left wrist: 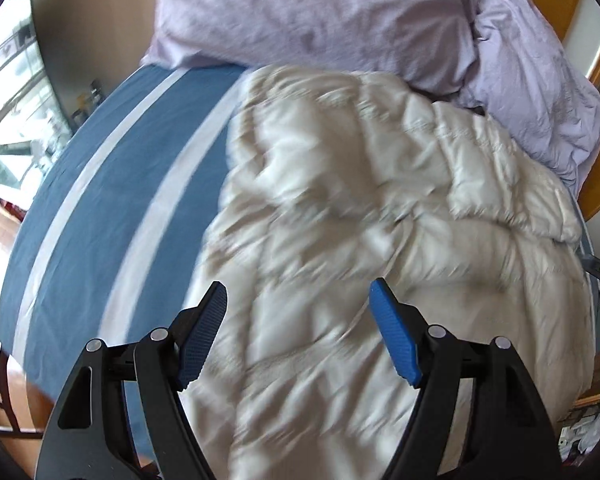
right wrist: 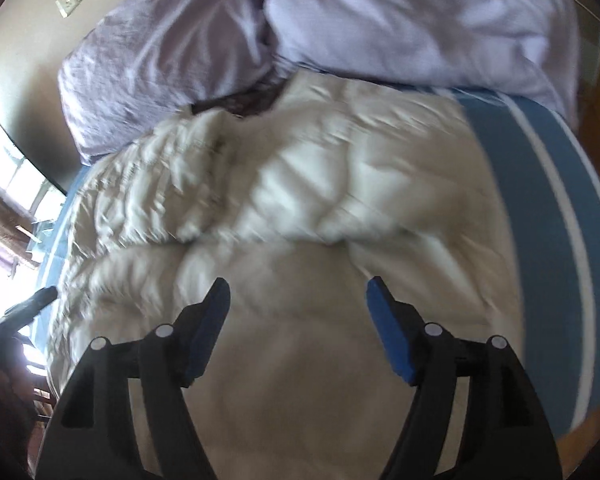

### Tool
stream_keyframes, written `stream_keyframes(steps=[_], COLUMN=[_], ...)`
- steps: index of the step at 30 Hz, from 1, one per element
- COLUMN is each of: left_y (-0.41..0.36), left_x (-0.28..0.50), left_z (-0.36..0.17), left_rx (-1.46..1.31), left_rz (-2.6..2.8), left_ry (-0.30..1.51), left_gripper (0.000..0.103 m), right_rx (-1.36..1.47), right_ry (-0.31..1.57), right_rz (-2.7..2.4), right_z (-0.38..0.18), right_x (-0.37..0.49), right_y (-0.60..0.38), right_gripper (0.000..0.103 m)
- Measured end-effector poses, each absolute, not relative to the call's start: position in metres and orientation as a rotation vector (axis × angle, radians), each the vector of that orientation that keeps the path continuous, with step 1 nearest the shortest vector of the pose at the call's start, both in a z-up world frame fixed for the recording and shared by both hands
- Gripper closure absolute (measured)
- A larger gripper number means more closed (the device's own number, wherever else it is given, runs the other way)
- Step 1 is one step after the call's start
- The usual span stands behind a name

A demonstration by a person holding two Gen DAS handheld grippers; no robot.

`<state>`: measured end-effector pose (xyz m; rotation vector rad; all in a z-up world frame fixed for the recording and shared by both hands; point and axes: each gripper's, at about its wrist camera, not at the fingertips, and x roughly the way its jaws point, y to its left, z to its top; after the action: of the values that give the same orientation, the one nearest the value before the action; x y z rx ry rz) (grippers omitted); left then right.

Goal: Fold large clothes

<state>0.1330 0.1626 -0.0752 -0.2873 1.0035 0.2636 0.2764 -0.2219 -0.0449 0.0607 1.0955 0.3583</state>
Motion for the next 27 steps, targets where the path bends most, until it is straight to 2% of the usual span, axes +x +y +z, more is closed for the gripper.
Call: stream_keyframes(steps=[11,27], left_y=[0.185,0.175], left_x=[0.068,0.042], left_z=[-0.098,-0.117], left_rx=[-0.330,-0.460], left_rz=[0.276,0.206], left_ry=[1.064,1.085], left_gripper=[0.029,0.029], right_rx=[0.171,0.276], right_ry=[1.141,1.218], right_rz=[0.146,0.151], right_z=[-0.064,-0.096], right_x=[0.206,0.163], right_y=[-0.343,-0.387], right_gripper=[0.031,0.032])
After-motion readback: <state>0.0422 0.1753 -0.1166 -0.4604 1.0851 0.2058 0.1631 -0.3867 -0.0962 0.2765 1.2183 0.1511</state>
